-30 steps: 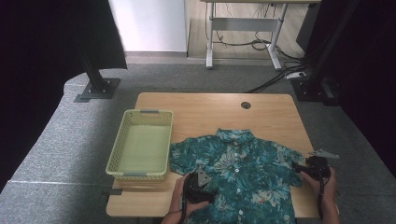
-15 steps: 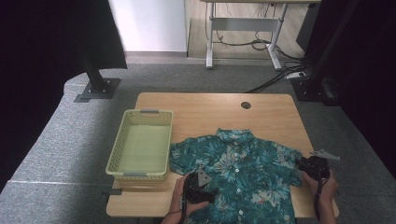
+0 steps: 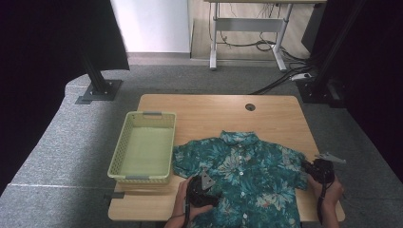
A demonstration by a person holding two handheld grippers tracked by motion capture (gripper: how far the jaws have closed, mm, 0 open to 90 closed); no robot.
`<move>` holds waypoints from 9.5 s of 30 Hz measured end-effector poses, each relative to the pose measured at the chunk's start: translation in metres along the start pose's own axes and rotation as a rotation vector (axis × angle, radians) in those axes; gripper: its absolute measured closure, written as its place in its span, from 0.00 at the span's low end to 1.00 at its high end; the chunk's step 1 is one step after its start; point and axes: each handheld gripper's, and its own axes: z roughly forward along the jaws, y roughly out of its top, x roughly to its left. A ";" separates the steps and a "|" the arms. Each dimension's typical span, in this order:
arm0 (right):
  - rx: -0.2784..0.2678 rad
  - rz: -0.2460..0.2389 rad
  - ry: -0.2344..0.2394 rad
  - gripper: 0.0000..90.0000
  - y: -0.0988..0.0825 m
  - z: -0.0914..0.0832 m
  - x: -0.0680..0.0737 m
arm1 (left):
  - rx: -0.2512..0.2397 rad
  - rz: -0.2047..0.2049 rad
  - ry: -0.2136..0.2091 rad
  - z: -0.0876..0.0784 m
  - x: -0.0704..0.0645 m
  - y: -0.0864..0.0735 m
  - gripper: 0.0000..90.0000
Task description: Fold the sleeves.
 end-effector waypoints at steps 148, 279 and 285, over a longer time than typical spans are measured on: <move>0.006 -0.208 0.217 0.64 0.044 0.018 0.125 | 0.002 -0.001 0.004 0.001 0.000 0.001 0.27; 0.035 -0.208 0.157 0.39 -0.041 -0.041 0.071 | 0.001 -0.282 0.144 0.038 0.089 0.043 0.40; 0.035 -0.208 0.156 0.39 -0.041 -0.041 0.071 | -0.005 -0.286 0.149 0.039 0.091 0.045 0.60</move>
